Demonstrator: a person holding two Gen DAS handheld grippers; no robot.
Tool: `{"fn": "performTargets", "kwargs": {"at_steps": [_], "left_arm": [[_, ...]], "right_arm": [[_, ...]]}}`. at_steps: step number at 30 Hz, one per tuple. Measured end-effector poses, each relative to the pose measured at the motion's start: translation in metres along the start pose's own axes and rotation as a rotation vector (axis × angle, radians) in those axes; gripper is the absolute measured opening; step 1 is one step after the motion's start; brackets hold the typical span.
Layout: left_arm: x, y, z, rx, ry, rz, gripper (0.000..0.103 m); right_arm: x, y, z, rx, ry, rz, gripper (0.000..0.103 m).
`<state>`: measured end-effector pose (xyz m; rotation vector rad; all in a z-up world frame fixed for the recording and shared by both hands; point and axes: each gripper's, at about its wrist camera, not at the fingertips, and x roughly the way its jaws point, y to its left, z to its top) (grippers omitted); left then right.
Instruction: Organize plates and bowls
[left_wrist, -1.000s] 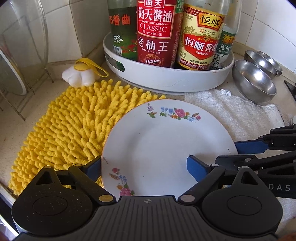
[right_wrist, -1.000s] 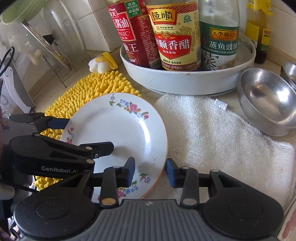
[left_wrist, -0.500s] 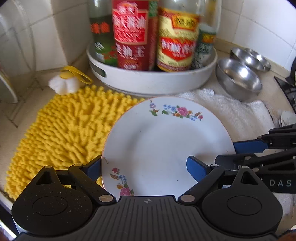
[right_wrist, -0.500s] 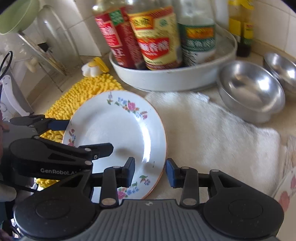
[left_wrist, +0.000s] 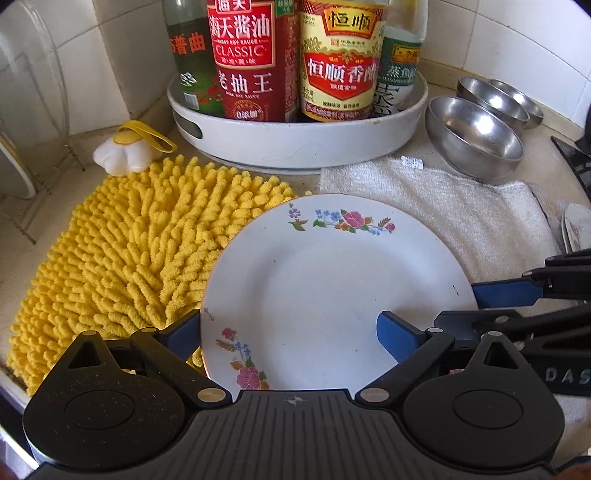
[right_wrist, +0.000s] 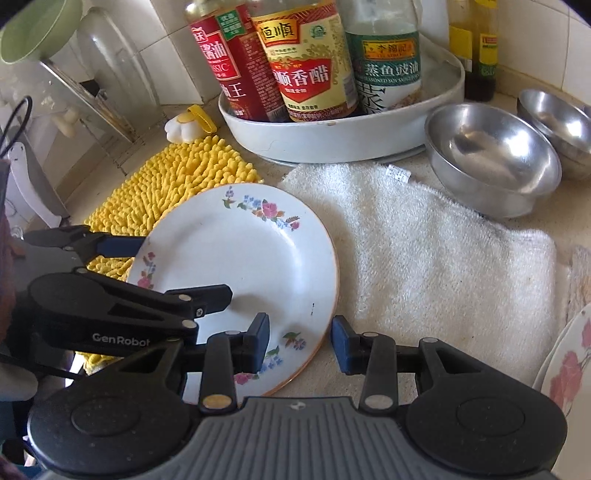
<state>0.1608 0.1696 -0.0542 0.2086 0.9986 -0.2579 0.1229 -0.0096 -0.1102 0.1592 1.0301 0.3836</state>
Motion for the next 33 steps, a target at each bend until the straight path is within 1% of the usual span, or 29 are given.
{"fn": "performTargets", "kwargs": {"at_steps": [7,14,18,25,33], "left_arm": [[-0.019,-0.012,0.006,-0.014,-0.044,0.027,0.099],[-0.031,-0.031,0.011,-0.008,-0.061,0.015,0.099],[-0.038,-0.05,0.012,0.026,-0.072,0.0,0.099],[-0.044,-0.088,0.021,0.088,-0.103,-0.046,0.099],[-0.047,-0.134,0.032,0.183,-0.13,-0.104,0.099]], "right_arm": [[-0.016,-0.011,0.0,0.009,-0.03,0.041,0.04],[-0.038,-0.029,-0.003,0.041,-0.079,0.042,0.04],[-0.053,-0.042,-0.008,0.066,-0.11,0.023,0.04],[-0.083,-0.068,-0.021,0.121,-0.165,-0.026,0.04],[-0.117,-0.1,-0.04,0.211,-0.221,-0.088,0.04]]}}
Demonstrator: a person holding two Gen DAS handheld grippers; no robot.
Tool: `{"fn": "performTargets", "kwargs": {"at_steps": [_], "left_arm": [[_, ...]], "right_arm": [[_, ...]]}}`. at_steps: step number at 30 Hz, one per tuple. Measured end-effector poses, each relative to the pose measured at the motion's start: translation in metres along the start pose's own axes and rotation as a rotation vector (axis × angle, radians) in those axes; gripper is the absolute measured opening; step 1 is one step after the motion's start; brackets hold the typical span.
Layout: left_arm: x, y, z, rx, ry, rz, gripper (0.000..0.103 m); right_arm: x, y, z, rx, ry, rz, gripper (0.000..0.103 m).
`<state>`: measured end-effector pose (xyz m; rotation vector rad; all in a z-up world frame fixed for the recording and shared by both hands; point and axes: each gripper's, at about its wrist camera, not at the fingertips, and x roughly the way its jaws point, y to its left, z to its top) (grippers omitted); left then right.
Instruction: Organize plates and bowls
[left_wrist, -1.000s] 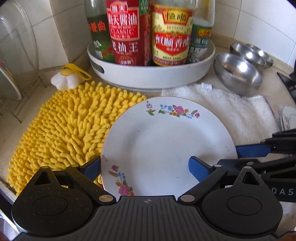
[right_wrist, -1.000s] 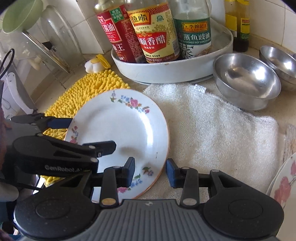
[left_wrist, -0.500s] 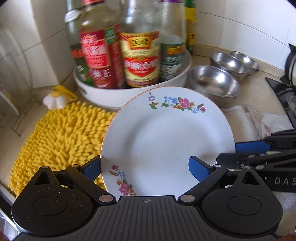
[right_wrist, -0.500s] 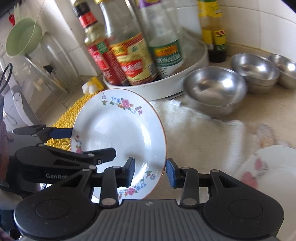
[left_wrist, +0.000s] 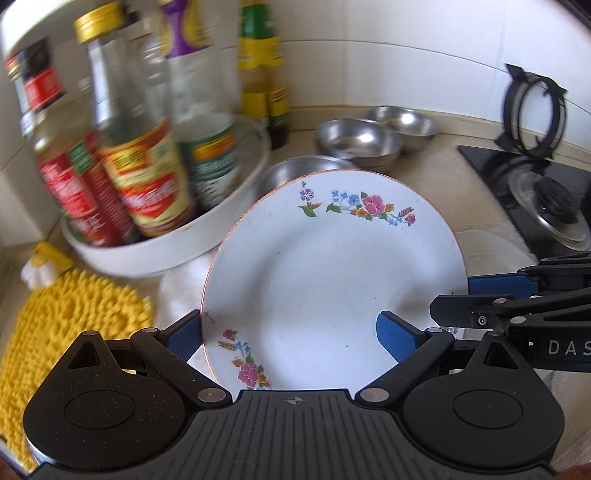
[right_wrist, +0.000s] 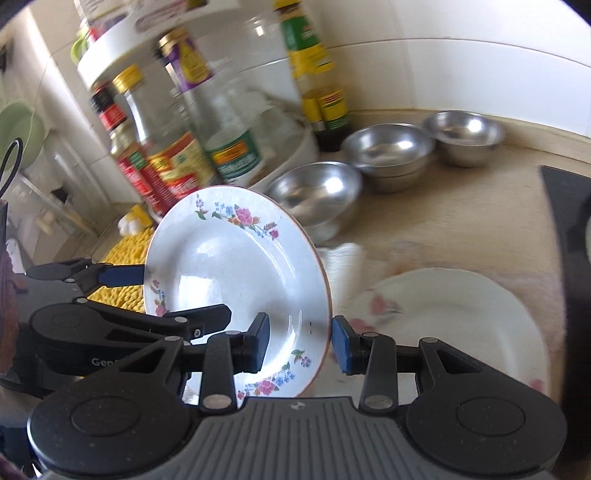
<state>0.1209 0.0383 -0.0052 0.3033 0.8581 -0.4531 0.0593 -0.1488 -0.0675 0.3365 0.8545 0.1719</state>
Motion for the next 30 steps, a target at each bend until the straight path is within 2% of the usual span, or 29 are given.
{"fn": "performTargets", "kwargs": {"at_steps": [7,16,30], "left_arm": [[0.004,-0.038,0.011,0.076,-0.016,-0.054,0.099],[0.015,-0.08,0.018,0.139,0.012,-0.11,0.099],[0.03,-0.12,0.027,0.191,0.04,-0.147,0.097]], "right_arm": [[-0.026,-0.027,-0.009,0.064,-0.039,-0.059,0.04],[-0.046,-0.063,-0.022,0.137,-0.054,-0.116,0.04],[-0.056,-0.105,-0.029,0.202,-0.046,-0.156,0.04]]}}
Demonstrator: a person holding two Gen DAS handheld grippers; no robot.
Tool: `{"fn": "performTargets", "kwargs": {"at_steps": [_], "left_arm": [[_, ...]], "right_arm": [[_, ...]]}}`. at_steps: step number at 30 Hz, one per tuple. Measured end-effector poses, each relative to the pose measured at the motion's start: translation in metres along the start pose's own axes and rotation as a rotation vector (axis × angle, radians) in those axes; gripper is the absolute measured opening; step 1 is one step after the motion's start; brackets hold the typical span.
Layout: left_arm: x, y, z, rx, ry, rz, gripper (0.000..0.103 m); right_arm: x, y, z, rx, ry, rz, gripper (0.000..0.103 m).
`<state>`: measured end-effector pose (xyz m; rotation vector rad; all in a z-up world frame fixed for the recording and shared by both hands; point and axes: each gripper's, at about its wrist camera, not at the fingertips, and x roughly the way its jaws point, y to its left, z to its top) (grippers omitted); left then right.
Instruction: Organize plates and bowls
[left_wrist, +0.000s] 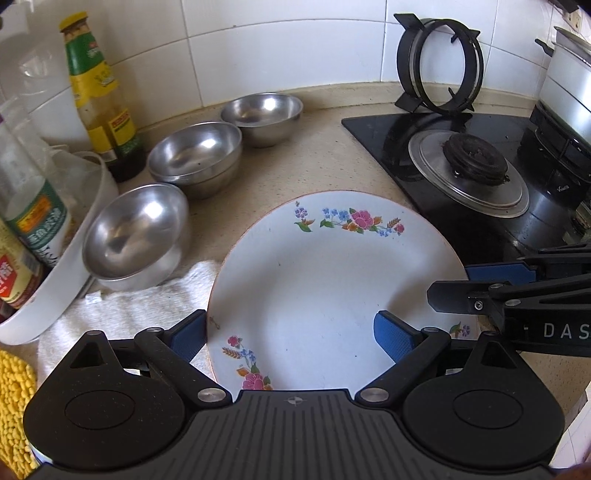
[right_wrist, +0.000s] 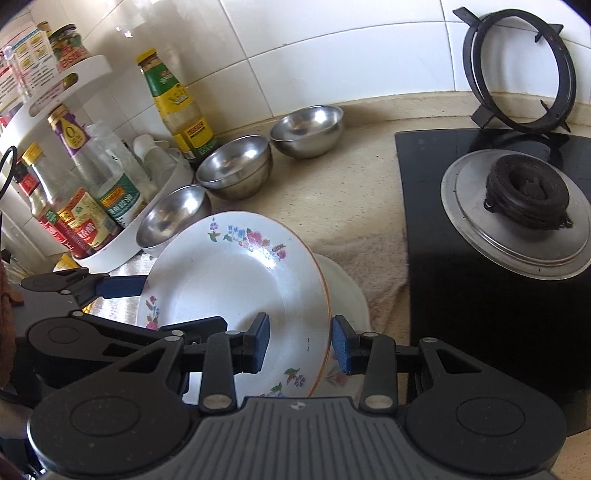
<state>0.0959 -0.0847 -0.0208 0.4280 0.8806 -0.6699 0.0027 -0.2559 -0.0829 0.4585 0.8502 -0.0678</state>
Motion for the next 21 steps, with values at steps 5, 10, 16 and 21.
{"fn": "performTargets", "kwargs": {"at_steps": [5,10,16,21], "left_arm": [[0.008,-0.004,0.005,0.003,0.014,-0.005,0.096],[0.015,-0.006,0.008,-0.005,0.033,-0.004,0.095],[0.022,-0.006,0.011,-0.017,0.052,0.0,0.094],[0.027,-0.004,0.014,-0.022,0.06,0.004,0.093]], "right_arm": [[0.005,-0.007,0.002,0.006,0.013,-0.007,0.04],[0.012,-0.012,0.006,0.004,0.023,-0.009,0.04],[0.019,-0.015,0.009,-0.009,0.033,-0.01,0.04],[0.025,-0.017,0.013,-0.02,0.042,-0.012,0.04]]}}
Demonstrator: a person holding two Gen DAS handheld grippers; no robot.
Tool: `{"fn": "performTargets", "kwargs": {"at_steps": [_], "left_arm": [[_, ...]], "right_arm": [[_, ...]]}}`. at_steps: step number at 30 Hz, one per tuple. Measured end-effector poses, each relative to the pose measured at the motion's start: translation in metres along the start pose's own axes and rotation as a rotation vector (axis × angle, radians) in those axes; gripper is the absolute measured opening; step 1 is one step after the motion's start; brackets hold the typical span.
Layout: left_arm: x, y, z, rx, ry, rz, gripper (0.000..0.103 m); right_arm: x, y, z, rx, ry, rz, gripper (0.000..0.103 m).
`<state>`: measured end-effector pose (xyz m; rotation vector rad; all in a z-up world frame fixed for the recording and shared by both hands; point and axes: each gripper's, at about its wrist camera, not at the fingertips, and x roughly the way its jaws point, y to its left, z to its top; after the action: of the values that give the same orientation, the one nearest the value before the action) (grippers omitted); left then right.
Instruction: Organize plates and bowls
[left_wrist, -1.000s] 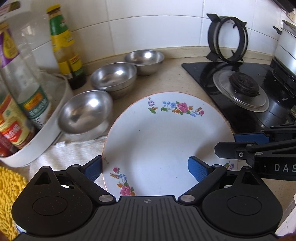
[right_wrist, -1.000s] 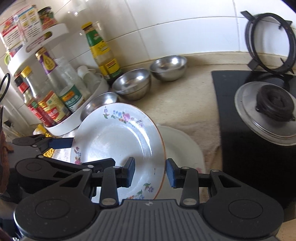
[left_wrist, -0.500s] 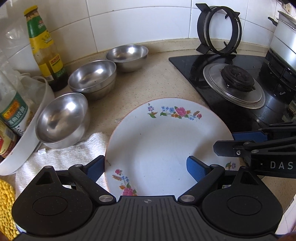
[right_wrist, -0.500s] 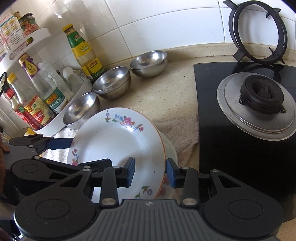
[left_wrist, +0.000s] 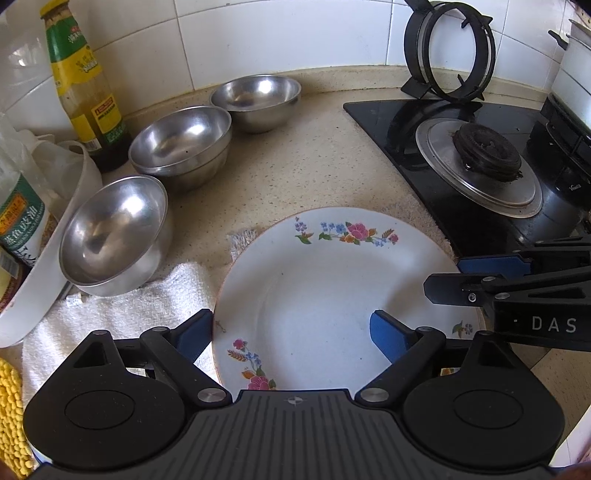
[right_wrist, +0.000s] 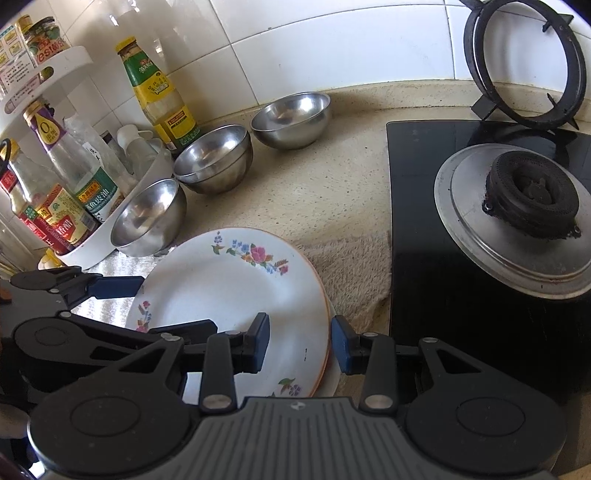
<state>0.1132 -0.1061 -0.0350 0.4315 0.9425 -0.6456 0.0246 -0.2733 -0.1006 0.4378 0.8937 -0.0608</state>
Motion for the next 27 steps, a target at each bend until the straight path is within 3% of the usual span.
{"fn": "performTargets", "kwargs": {"at_steps": [27], "left_arm": [[0.012,0.002,0.012,-0.01,-0.01,-0.014,0.097]], "right_arm": [[0.015,0.001,0.016,-0.026,-0.001,0.007,0.04]]}}
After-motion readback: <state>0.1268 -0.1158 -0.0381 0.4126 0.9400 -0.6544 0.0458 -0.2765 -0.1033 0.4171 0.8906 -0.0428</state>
